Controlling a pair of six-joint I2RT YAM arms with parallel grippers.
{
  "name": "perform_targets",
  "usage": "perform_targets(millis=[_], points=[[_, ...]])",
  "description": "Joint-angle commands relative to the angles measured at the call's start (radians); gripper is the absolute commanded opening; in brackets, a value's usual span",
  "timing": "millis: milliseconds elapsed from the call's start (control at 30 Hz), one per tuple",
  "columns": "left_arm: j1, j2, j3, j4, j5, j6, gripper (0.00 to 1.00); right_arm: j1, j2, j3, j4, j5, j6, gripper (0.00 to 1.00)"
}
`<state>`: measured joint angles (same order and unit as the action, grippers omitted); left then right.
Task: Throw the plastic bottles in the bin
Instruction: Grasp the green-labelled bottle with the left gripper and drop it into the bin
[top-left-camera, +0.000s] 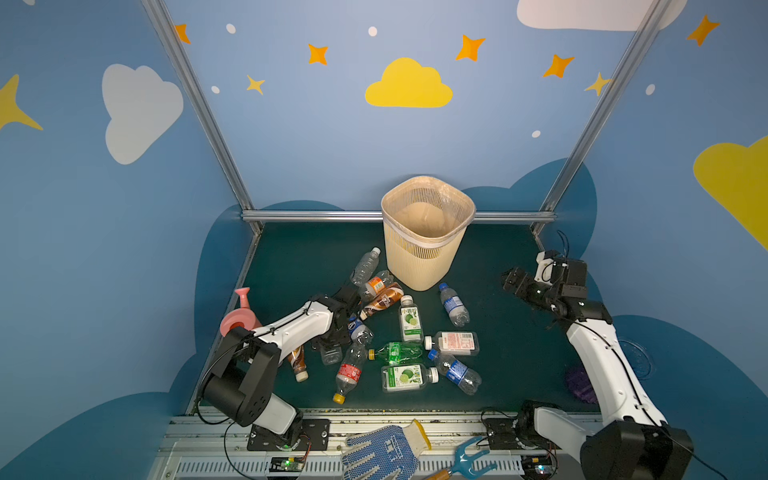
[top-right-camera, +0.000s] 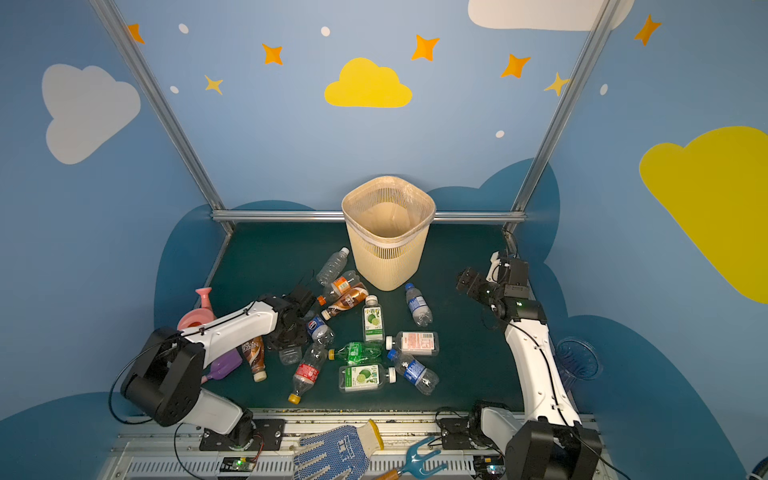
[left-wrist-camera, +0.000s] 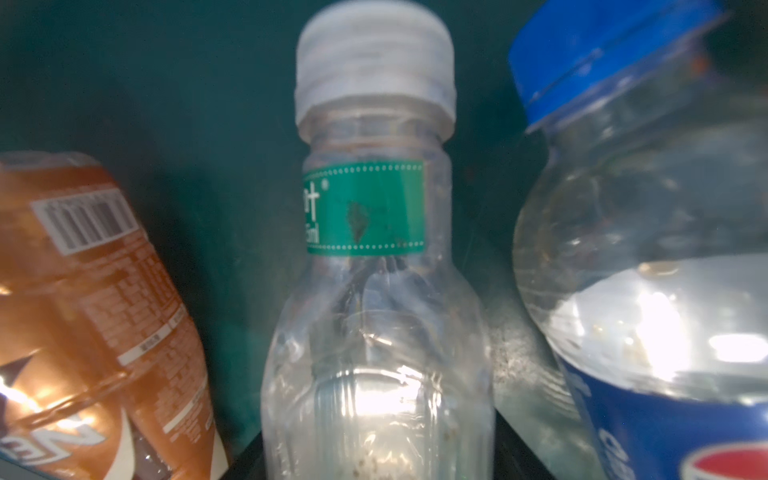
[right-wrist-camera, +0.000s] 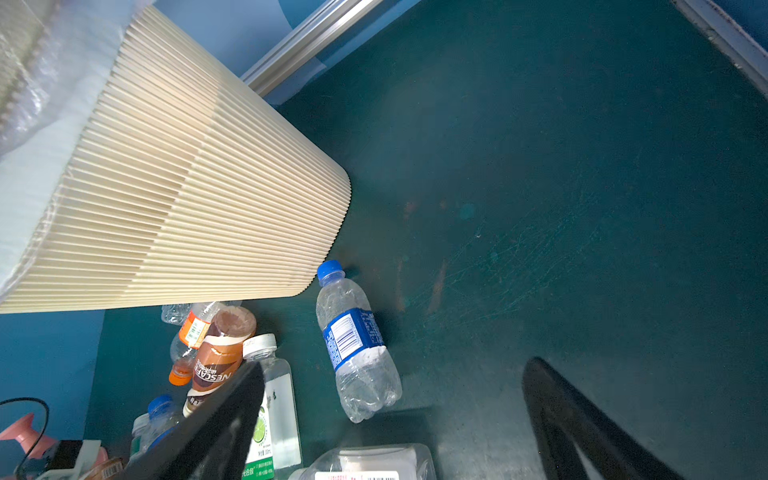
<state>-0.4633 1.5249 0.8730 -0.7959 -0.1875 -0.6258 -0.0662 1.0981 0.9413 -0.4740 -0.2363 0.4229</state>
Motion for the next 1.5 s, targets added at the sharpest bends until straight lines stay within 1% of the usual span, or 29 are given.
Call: perform_targets(millis=[0,100,200,333,433,533,633,667,733,833,933,967,1033,1100,1133,1167,1200,1233,1267,1300,1333,1367,1400,1467], points=[[0.011,0.017,-0.001,-0.001,0.011,0.009,0.6,-0.008,-0.006,-0.01,0.02,-0.022,0.003,0.97],[0.011,-0.02,-0.002,0.007,0.005,0.006,0.51,-0.01,-0.001,-0.009,0.024,-0.026,0.005,0.97],[0.017,-0.072,0.005,-0.004,-0.008,-0.002,0.48,-0.012,0.002,-0.01,0.022,-0.026,0.003,0.97],[0.032,-0.207,0.058,-0.04,-0.049,-0.011,0.45,-0.014,0.008,-0.02,0.024,-0.015,-0.007,0.97],[0.075,-0.348,0.145,-0.044,-0.098,0.007,0.45,-0.019,0.01,-0.024,0.029,-0.014,-0.015,0.97],[0.125,-0.494,0.253,0.076,-0.151,0.113,0.45,-0.026,-0.006,-0.025,0.028,0.0,-0.008,0.97],[0.158,-0.556,0.409,0.22,-0.175,0.236,0.45,-0.038,-0.039,-0.036,0.044,-0.003,-0.016,0.97],[0.158,-0.548,0.476,0.255,-0.175,0.264,0.45,-0.042,-0.052,-0.042,0.051,-0.003,-0.016,0.97],[0.158,-0.517,0.583,0.341,-0.111,0.315,0.45,-0.05,-0.08,-0.055,0.062,-0.003,-0.015,0.97],[0.156,-0.426,0.687,0.469,0.01,0.302,0.45,-0.06,-0.122,-0.071,0.066,-0.001,-0.01,0.97],[0.126,-0.267,0.772,0.526,0.118,0.251,0.45,-0.069,-0.161,-0.082,0.063,-0.003,-0.004,0.97],[0.101,-0.196,0.807,0.531,0.146,0.238,0.46,-0.072,-0.172,-0.085,0.062,-0.006,-0.002,0.97],[0.038,-0.036,0.93,0.457,0.184,0.242,0.49,-0.072,-0.187,-0.09,0.06,-0.021,0.001,0.97],[-0.021,0.163,1.147,0.29,0.239,0.249,0.52,-0.074,-0.194,-0.09,0.051,-0.037,0.001,0.97],[-0.038,0.236,1.246,0.225,0.262,0.251,0.54,-0.074,-0.195,-0.089,0.043,-0.038,0.001,0.97],[-0.054,0.315,1.36,0.157,0.28,0.25,0.56,-0.074,-0.197,-0.09,0.034,-0.036,-0.004,0.97],[-0.062,0.364,1.455,0.117,0.292,0.247,0.62,-0.074,-0.2,-0.09,0.024,-0.032,-0.008,0.97],[-0.064,0.394,1.523,0.106,0.298,0.245,0.68,-0.075,-0.203,-0.091,0.018,-0.03,-0.011,0.97],[-0.067,0.408,1.583,0.103,0.301,0.251,0.77,-0.076,-0.207,-0.092,0.013,-0.03,-0.013,0.97],[-0.068,0.41,1.631,0.108,0.297,0.264,0.83,-0.078,-0.21,-0.095,0.01,-0.034,-0.014,0.97],[-0.069,0.406,1.663,0.109,0.284,0.279,0.87,-0.078,-0.211,-0.096,0.008,-0.037,-0.014,0.97],[-0.07,0.392,1.695,0.107,0.259,0.295,0.94,-0.08,-0.21,-0.097,0.006,-0.039,-0.012,0.97],[-0.071,0.368,1.704,0.109,0.23,0.31,0.98,-0.082,-0.209,-0.099,0.007,-0.043,-0.008,0.97],[-0.07,0.307,1.667,0.133,0.189,0.343,1.0,-0.082,-0.206,-0.102,0.012,-0.05,0.0,0.97]])
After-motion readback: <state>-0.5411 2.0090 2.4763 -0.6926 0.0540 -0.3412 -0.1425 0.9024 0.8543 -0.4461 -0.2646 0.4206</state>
